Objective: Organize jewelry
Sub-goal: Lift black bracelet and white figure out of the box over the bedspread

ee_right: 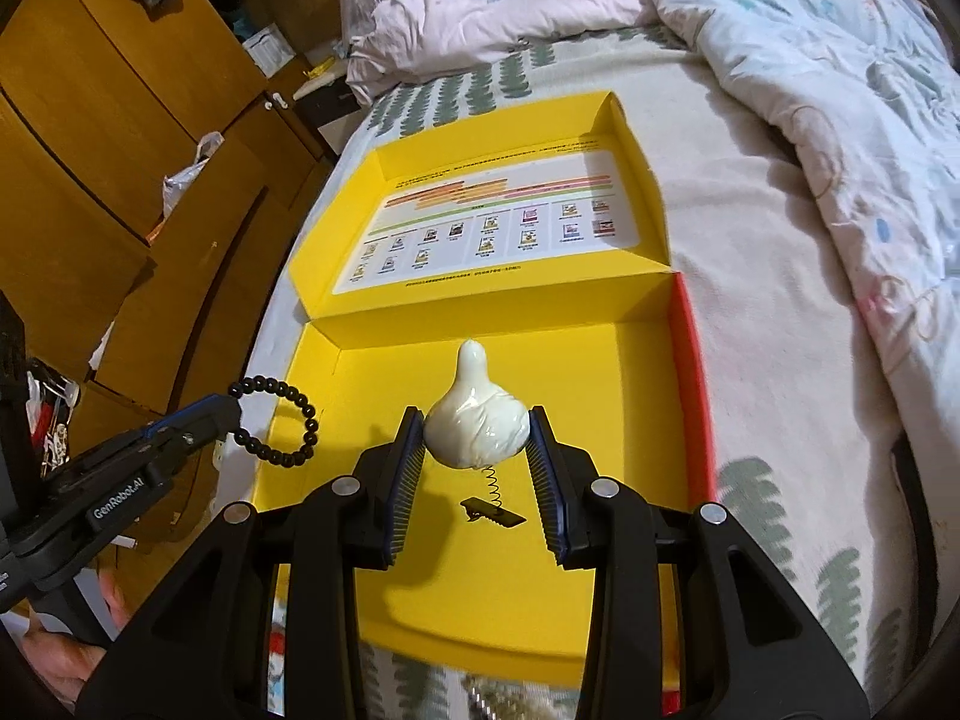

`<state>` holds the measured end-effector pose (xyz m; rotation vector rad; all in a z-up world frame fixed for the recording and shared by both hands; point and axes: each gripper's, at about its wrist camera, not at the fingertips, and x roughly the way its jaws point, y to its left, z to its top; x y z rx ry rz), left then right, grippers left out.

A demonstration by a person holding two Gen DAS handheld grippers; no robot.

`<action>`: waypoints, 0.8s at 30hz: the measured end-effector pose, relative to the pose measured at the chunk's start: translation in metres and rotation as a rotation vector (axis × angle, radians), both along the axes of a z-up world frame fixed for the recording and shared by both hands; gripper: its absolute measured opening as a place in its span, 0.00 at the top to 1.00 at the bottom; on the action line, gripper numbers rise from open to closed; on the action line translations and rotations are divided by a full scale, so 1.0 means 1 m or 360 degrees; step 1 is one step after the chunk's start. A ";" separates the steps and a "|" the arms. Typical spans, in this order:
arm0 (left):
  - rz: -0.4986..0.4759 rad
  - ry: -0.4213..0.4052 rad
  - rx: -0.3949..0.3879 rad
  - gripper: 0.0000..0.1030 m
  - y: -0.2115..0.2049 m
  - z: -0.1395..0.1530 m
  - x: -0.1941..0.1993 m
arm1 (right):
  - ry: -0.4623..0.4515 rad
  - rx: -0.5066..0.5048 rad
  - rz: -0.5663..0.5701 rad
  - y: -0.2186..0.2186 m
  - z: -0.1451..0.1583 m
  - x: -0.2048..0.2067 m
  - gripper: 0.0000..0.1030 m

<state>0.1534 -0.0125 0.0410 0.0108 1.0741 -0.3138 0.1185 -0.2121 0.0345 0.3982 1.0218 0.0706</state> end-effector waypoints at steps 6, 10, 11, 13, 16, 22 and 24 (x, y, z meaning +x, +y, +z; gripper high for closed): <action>-0.0055 -0.0057 0.0003 0.90 0.001 0.021 -0.041 | -0.0016 -0.0018 -0.0023 -0.007 0.019 -0.044 0.65; -0.0100 -0.0100 -0.0010 0.90 0.001 0.033 -0.071 | -0.0030 -0.0035 -0.0069 -0.021 0.025 -0.083 0.65; -0.0112 -0.0108 -0.0019 0.90 0.001 0.036 -0.079 | -0.0036 -0.0038 -0.0089 -0.027 0.027 -0.095 0.65; -0.0142 -0.0130 -0.0039 0.90 0.003 0.042 -0.098 | -0.0036 -0.0042 -0.0118 -0.037 0.028 -0.113 0.65; -0.0178 -0.0141 -0.0064 0.90 0.005 0.045 -0.122 | -0.0037 -0.0027 -0.0172 -0.056 0.026 -0.139 0.65; -0.0212 -0.0136 -0.0100 0.90 0.017 0.041 -0.165 | 0.0010 -0.0009 -0.0255 -0.084 0.008 -0.165 0.65; -0.0212 -0.0133 -0.0104 0.90 0.024 0.038 -0.179 | 0.0037 0.0005 -0.0273 -0.090 -0.001 -0.166 0.65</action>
